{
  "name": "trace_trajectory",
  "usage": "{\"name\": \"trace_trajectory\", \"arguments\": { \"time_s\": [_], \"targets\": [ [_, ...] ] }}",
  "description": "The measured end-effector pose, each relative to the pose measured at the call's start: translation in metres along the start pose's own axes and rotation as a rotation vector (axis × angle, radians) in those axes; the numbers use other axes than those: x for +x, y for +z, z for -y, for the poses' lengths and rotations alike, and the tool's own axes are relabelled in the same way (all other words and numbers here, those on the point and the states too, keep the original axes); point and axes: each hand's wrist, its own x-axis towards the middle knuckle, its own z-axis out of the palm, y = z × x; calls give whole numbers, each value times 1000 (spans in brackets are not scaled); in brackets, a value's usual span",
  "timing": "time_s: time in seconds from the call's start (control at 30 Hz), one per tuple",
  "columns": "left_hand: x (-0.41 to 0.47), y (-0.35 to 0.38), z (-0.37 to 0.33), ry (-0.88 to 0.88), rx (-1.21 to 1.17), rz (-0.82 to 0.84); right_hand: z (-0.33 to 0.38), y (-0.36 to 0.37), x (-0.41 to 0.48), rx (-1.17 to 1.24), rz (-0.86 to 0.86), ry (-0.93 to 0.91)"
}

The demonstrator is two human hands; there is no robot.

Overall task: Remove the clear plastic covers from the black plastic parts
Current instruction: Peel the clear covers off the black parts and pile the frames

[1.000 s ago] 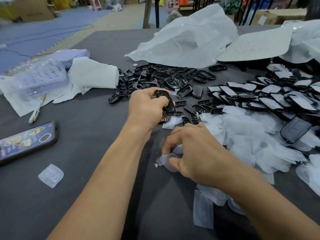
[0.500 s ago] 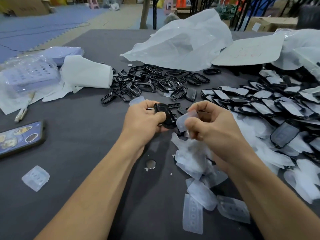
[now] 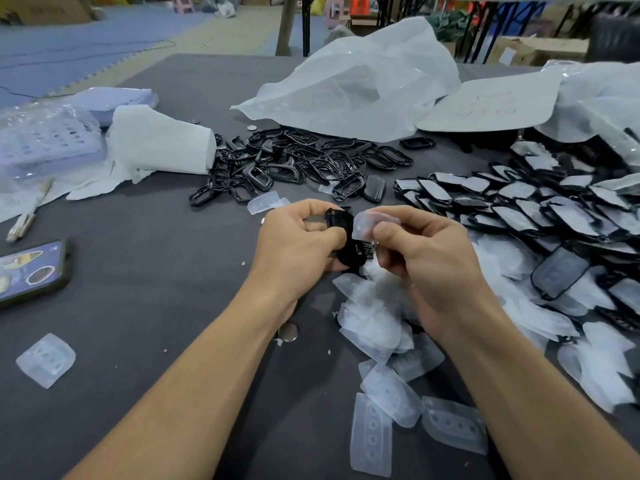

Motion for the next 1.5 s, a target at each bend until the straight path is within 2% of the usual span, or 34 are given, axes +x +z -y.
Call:
{"name": "trace_trajectory", "arguments": {
  "time_s": [0.2, 0.4, 0.63, 0.87, 1.0, 1.5],
  "targets": [
    [-2, 7, 8, 61, 25, -26, 2, 3, -5, 75, -173, -31],
    [-5, 17, 8, 149, 1, 16, -1, 15, -13, 80, -150, -98],
    [-11, 25, 10, 220, -62, 62, -12, 15, -8, -91, -251, -81],
    [-15, 26, 7, 180, -239, 148, -14, 13, -7, -257, -377, -188],
    [-18, 27, 4, 148, -295, 177, -16, 11, -4, -273, -410, -202],
    [-24, 35, -1, 45, -398, 123, -19, 16, -5, -325, -526, -263]
  ]
}}
